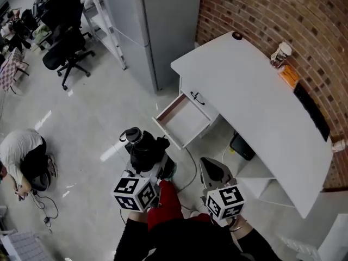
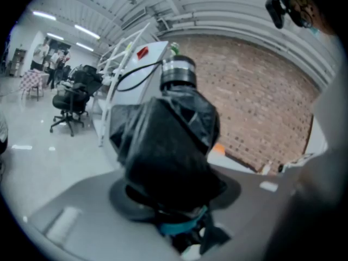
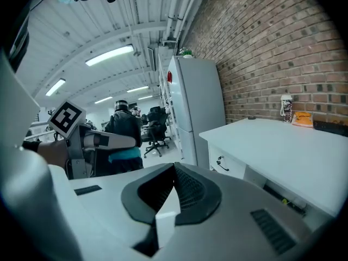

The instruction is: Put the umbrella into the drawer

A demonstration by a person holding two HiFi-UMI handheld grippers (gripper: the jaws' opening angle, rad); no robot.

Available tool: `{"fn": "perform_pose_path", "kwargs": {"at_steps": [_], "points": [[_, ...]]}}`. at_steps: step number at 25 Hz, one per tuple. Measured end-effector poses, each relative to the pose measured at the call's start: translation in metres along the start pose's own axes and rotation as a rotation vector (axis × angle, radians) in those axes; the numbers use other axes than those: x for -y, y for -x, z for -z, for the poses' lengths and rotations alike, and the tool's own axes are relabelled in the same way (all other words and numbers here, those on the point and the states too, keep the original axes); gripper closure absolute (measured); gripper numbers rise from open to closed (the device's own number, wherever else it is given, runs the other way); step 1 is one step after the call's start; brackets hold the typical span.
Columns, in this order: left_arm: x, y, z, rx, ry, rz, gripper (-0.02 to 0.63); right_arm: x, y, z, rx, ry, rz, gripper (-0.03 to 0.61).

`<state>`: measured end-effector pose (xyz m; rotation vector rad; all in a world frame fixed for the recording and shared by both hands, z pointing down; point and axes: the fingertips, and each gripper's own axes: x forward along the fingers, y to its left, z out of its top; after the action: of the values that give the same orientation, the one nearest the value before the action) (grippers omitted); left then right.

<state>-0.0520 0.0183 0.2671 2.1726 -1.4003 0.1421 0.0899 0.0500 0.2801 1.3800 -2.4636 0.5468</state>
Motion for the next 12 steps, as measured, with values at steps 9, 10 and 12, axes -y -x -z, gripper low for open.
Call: {"fn": "perform_pose_path", "kwargs": {"at_steps": [9,10,12], "points": [[-0.054,-0.059,-0.022,-0.074,0.031,0.081,0.402,0.005,-0.072,-0.026,-0.037,-0.004,0.084,0.577],[-0.058,-0.065,-0.024,-0.081,0.034,0.09,0.403,0.006,-0.077,-0.028,-0.038,-0.004,0.095,0.577],[-0.067,-0.077,-0.025,-0.094,0.038,0.101,0.402,0.009,-0.087,-0.032,-0.035,-0.006,0.117,0.577]]}}
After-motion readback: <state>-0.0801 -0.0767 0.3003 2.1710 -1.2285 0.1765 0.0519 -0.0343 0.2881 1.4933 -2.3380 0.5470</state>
